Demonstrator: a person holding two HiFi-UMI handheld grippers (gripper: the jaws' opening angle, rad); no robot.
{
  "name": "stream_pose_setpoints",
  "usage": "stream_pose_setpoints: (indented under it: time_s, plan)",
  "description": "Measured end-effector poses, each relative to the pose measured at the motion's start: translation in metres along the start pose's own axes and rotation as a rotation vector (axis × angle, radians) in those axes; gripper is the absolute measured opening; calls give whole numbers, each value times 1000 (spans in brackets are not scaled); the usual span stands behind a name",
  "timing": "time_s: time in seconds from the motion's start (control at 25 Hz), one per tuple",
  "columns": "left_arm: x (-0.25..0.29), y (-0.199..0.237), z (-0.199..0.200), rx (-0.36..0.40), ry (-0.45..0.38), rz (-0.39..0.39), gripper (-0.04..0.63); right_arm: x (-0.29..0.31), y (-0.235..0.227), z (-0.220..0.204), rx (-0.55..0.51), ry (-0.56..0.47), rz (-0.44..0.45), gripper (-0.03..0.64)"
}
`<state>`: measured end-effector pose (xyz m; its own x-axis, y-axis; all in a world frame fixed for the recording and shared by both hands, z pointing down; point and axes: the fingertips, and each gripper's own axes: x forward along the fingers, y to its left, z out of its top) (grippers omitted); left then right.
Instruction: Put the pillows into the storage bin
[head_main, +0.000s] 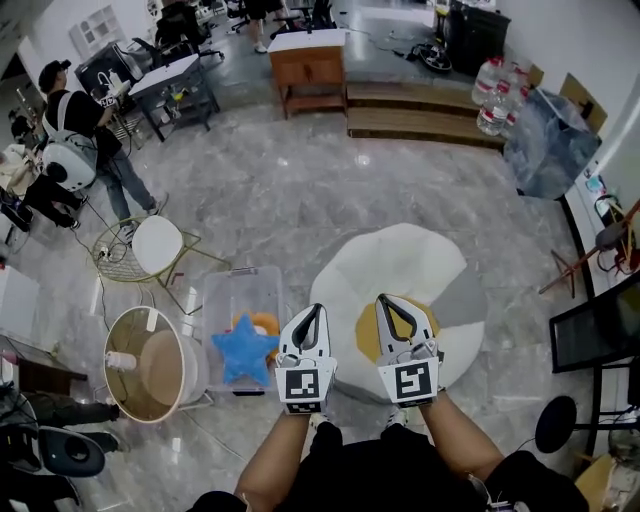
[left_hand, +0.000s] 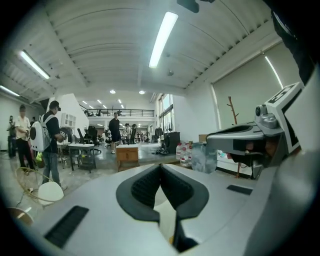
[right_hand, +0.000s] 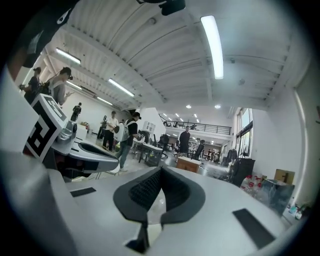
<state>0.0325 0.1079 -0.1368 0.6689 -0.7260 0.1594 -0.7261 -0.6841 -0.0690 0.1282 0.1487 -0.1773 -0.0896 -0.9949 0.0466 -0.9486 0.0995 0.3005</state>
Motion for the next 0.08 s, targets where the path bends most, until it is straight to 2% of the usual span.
stream_pose_setpoints:
  time_s: [0.08]
  plan:
    - [-7,1,10,-10,-20,12,18,-6,-4,7,7,-9,-15,12]
